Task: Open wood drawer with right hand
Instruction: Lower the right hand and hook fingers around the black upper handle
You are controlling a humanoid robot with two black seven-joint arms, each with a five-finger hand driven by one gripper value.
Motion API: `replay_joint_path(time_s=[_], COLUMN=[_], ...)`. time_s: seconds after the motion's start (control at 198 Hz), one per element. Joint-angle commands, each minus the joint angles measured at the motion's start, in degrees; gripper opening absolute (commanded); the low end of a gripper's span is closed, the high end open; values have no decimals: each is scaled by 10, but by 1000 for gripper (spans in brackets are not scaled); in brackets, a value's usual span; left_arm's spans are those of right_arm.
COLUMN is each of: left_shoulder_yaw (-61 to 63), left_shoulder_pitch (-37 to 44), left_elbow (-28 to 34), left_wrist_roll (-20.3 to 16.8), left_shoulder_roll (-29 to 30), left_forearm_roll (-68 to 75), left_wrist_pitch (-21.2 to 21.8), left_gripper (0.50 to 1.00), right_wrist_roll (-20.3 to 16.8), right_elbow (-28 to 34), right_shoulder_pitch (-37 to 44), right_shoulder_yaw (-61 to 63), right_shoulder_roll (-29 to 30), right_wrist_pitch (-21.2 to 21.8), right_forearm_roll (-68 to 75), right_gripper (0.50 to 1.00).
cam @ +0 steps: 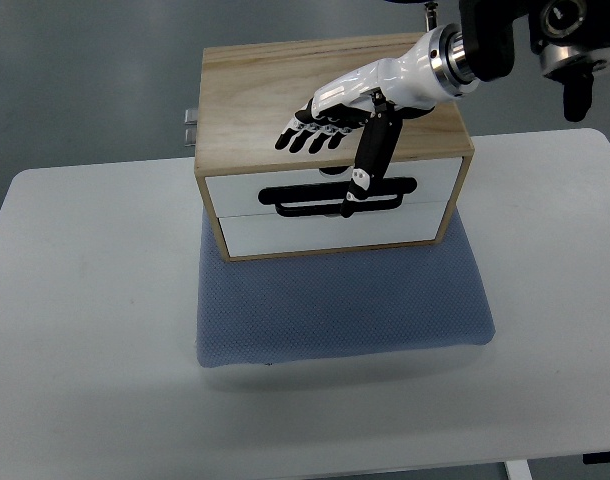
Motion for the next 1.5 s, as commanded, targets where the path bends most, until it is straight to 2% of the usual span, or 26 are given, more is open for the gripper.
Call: replay_joint_path(time_s=[0.0, 0.151, 0.308, 0.525, 0.928, 1.493], left_shoulder_yaw=[0, 0, 0, 0, 0, 0], left_shoulder_pitch=[0, 0, -1, -1, 0, 0], left_elbow=[-1, 0, 0, 0, 0, 0], left_wrist_roll=[0, 0, 0, 0, 0, 1], left_shoulder_roll=[0, 0, 0, 0, 0, 0], left_forearm_roll=[0, 0, 0, 0, 0, 0], left_wrist_pitch=[0, 0, 0, 0, 0, 0], left_gripper=[1000, 1000, 1000, 1000, 1000, 1000], right_wrist_roll=[-6, -12, -27, -35, -36, -36], right_elbow=[3, 3, 4, 7, 6, 2], right_shoulder_pitch=[-13, -28, -37, -44, -71, -86], right_shoulder_yaw=[0, -2, -2, -8, -10, -10], right_shoulder_roll=[0, 5, 13, 22, 38, 44], right_wrist_pitch=[-2, -8, -36, -53, -84, -99], right_forearm_roll=[0, 0, 0, 0, 0, -3], right_gripper=[938, 938, 938, 938, 938, 938])
